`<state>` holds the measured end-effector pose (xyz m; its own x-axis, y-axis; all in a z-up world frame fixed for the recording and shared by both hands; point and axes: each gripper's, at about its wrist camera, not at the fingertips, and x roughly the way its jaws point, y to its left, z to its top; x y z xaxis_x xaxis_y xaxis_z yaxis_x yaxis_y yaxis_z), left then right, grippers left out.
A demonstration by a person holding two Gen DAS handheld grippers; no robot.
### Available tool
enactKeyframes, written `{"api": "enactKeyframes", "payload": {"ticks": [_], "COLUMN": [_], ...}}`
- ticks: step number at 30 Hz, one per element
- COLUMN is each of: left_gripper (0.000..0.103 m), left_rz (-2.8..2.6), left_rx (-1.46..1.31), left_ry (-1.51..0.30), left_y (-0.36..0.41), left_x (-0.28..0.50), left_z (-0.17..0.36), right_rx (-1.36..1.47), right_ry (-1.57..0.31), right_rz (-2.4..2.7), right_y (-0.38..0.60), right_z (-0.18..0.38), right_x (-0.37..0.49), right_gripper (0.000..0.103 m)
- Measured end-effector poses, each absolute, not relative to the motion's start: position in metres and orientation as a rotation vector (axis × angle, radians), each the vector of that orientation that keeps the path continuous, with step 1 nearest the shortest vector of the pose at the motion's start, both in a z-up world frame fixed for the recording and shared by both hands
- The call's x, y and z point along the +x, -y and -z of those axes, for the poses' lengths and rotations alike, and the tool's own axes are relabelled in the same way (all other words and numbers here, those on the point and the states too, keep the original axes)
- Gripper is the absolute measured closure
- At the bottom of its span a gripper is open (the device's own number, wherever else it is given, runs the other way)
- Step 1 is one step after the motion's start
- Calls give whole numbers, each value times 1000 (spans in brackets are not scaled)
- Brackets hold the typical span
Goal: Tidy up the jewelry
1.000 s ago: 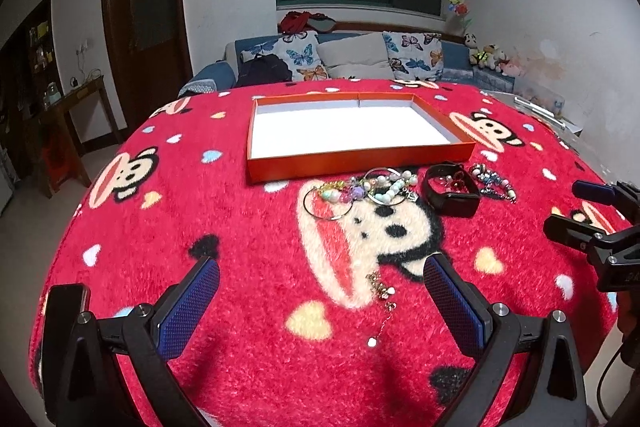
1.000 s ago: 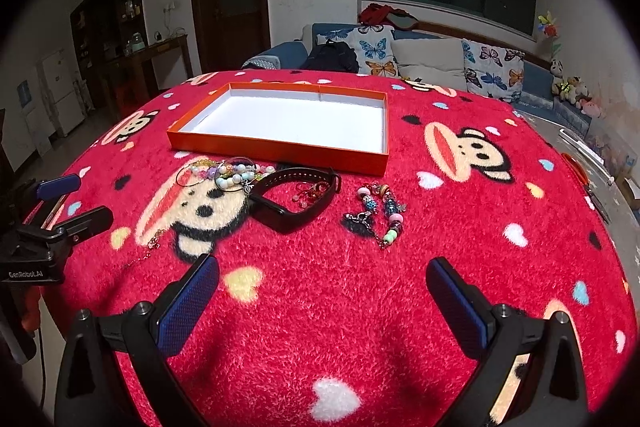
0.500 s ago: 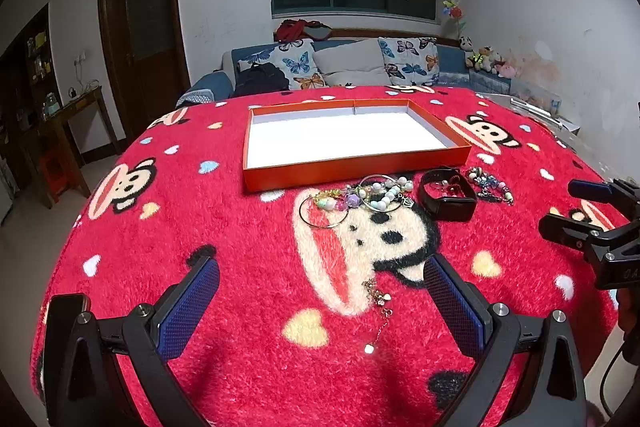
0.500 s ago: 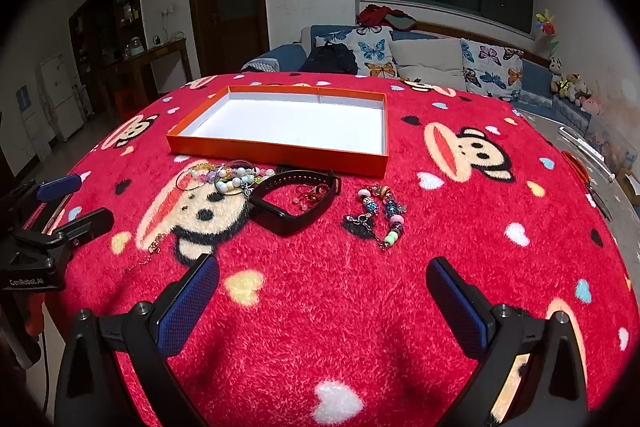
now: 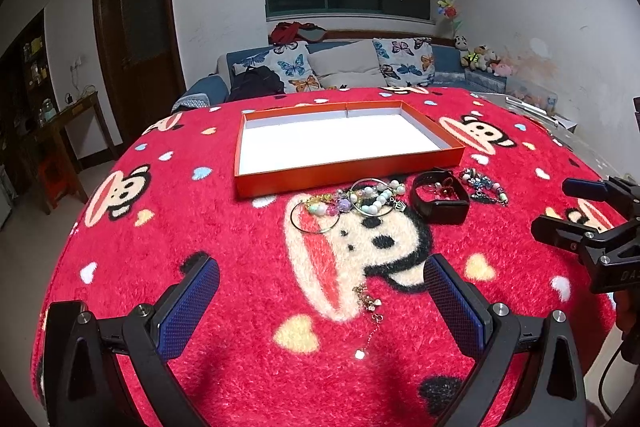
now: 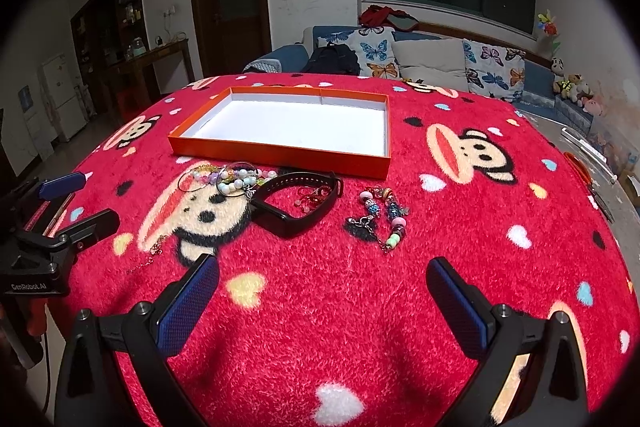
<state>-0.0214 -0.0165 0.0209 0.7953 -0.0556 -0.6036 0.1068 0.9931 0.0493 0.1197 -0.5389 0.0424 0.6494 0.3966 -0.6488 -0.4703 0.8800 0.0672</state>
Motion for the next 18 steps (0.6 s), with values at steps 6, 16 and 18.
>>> {"api": "enactKeyframes", "payload": {"ticks": [6, 16, 18], "left_gripper": [0, 0, 0], "left_rz": [87, 92, 93], "left_rx": [85, 87, 85], "left_ry": [-640, -634, -635], "left_y": [17, 18, 18], "left_x": [-22, -25, -25], "left_z": [-22, -25, -25], "right_rx": [-111, -107, -103], "right_ry": [-706, -697, -692], "right_rz": [-496, -503, -504], "right_y": [539, 539, 540], "right_z": [-43, -45, -46], "right_x": [119, 118, 118], "right_gripper": [0, 0, 0]}}
